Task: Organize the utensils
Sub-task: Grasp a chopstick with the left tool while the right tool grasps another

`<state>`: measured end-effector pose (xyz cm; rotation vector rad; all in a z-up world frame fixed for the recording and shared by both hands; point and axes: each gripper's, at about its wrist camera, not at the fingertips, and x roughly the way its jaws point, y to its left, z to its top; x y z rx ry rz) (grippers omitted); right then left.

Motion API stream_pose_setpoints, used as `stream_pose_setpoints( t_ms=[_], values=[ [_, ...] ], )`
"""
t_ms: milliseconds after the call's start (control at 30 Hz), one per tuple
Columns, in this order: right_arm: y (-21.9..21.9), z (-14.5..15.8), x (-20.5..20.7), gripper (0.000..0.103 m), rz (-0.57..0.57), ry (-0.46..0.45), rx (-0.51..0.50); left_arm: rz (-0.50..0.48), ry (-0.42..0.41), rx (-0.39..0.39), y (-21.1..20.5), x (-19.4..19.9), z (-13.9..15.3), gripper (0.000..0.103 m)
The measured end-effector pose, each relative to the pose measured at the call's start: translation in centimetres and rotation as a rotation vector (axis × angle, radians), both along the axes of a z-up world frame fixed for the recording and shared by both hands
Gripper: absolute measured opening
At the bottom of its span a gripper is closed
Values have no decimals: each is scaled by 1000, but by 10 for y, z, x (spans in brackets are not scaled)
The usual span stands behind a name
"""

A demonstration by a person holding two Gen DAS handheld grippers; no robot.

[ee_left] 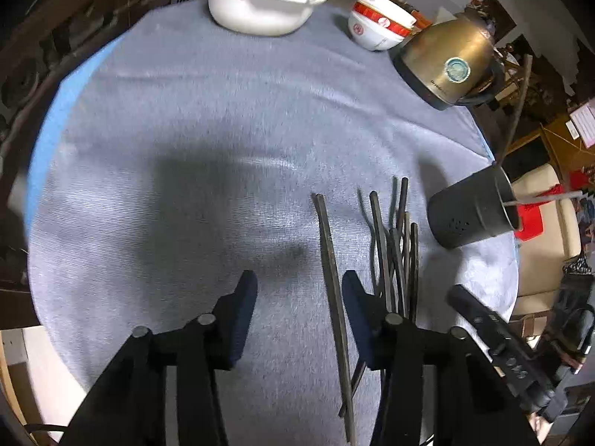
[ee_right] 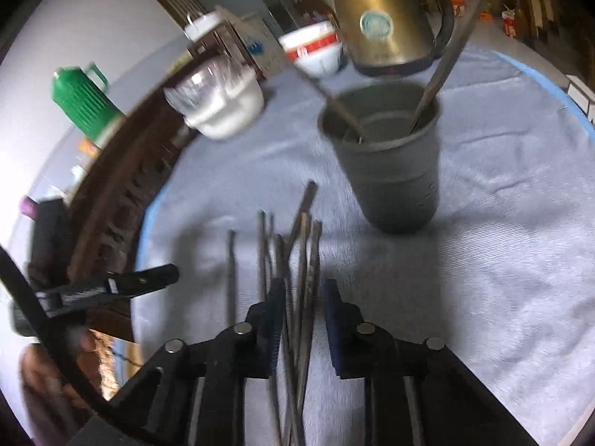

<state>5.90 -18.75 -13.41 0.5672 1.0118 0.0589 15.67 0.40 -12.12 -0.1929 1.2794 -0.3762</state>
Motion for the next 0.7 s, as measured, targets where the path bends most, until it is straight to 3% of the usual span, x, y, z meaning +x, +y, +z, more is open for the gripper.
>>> stream_pose_setpoints(
  t_ms=[467,567,700],
  values=[
    [9,-34,31,16,-34,103,18,10,59,-15,-31,20,-24,29],
    [8,-36,27,9,-33,107,15,6,75,-2,-36,22,-31,19],
    [3,-34,23,8,-28,116,-14,5,80,2,-39,22,-38,13]
  ],
)
